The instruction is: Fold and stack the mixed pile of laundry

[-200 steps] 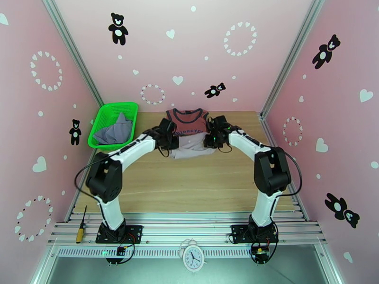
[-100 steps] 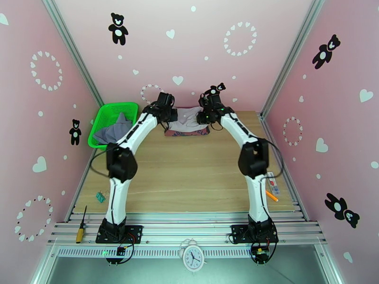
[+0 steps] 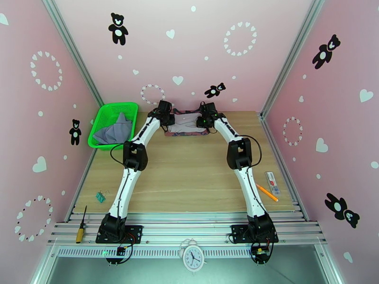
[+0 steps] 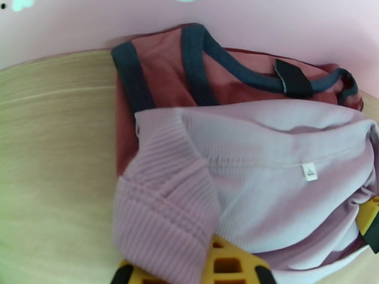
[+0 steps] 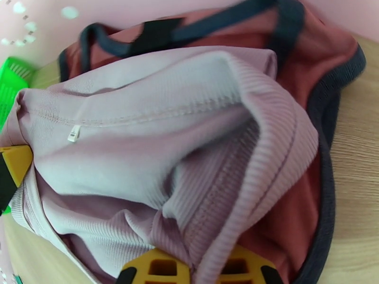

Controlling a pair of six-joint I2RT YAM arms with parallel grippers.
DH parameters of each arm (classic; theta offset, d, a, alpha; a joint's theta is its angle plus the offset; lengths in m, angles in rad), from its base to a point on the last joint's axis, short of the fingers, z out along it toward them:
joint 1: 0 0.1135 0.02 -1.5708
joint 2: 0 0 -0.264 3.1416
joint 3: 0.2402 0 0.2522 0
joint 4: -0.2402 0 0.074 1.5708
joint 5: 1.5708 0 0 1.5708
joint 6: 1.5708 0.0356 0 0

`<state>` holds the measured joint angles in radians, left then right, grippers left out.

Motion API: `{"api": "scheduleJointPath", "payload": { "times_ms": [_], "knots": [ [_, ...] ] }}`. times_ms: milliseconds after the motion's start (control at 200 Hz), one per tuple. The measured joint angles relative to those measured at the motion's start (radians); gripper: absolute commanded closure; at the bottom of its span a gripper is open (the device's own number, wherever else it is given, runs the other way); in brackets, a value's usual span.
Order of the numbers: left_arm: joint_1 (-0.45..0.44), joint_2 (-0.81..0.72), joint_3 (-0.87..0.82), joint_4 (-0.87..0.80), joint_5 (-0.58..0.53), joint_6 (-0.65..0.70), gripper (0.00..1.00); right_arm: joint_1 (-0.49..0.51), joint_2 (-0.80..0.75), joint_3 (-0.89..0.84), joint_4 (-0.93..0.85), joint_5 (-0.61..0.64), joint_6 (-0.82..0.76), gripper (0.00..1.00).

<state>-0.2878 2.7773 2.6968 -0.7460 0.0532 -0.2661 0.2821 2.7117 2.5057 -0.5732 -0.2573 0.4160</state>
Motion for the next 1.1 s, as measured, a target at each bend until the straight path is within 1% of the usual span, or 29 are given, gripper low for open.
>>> {"api": "scheduleJointPath", "payload": {
  "times_ms": [40,100,120,135,195,280,420,541,626,641,651,701,756,816,876,911,956,1001,1066,1101],
  "knots": [
    [-0.001,0.012,0.006,0.014,0.002,0.0,0.42,-0.003,0.005,0.003,0.003,-0.005,0.009,0.75],
    [0.0,0.025,0.012,0.036,0.002,-0.004,0.21,-0.006,0.006,0.004,0.008,-0.011,0.021,0.6],
    [0.0,0.029,0.012,0.042,0.001,-0.004,0.15,-0.006,0.006,0.005,0.01,-0.016,0.013,0.54],
    [0.001,0.031,0.012,0.047,0.001,-0.005,0.13,-0.007,0.006,0.006,0.011,-0.015,0.027,0.51],
    [0.003,0.037,0.012,0.066,0.002,-0.006,0.02,-0.01,0.006,0.01,0.018,-0.025,0.025,0.44],
    [0.006,0.037,0.013,0.085,0.004,-0.008,0.02,-0.013,0.006,0.011,0.03,-0.041,0.017,0.34],
    [0.008,0.025,0.018,0.109,0.018,-0.005,0.02,-0.018,-0.003,0.011,0.021,-0.048,-0.006,0.25],
    [0.008,-0.055,-0.006,0.102,0.016,0.008,0.02,-0.026,-0.071,0.009,-0.041,-0.03,-0.041,0.15],
    [0.008,-0.201,-0.087,0.102,0.002,0.023,0.02,-0.03,-0.2,-0.037,-0.091,0.0,-0.073,0.09],
    [0.008,-0.234,-0.102,0.101,-0.002,0.024,0.01,-0.031,-0.226,-0.052,-0.097,0.005,-0.072,0.03],
    [0.008,-0.259,-0.117,0.105,-0.004,0.027,0.02,-0.032,-0.254,-0.067,-0.1,0.008,-0.075,0.01],
    [0.008,-0.389,-0.194,0.113,-0.019,0.035,0.02,-0.035,-0.382,-0.158,-0.1,0.029,-0.076,0.01],
    [0.008,-0.542,-0.29,0.141,-0.041,0.042,0.02,-0.042,-0.558,-0.289,-0.077,0.037,-0.057,0.01],
    [0.008,-0.719,-0.398,0.189,-0.078,0.04,0.02,-0.052,-0.752,-0.435,-0.017,0.029,-0.008,0.01],
    [0.01,-0.891,-0.515,0.239,-0.123,0.033,0.01,-0.075,-0.93,-0.597,0.076,-0.03,0.048,0.13],
    [0.014,-0.981,-0.581,0.268,-0.15,0.024,0.02,-0.093,-0.997,-0.67,0.118,-0.072,0.082,0.15],
    [0.026,-1.076,-0.662,0.3,-0.179,0.013,0.02,-0.114,-1.049,-0.734,0.151,-0.106,0.121,0.14],
    [0.051,-1.139,-0.727,0.308,-0.195,-0.006,0.02,-0.127,-1.066,-0.778,0.161,-0.108,0.131,0.12],
    [0.121,-1.188,-0.79,0.296,-0.201,-0.053,0.02,-0.116,-1.064,-0.862,0.16,-0.089,0.127,0.02],
    [0.17,-1.189,-0.816,0.283,-0.198,-0.08,0.02,-0.099,-1.058,-0.911,0.147,-0.07,0.121,0.01]
  ]
}}
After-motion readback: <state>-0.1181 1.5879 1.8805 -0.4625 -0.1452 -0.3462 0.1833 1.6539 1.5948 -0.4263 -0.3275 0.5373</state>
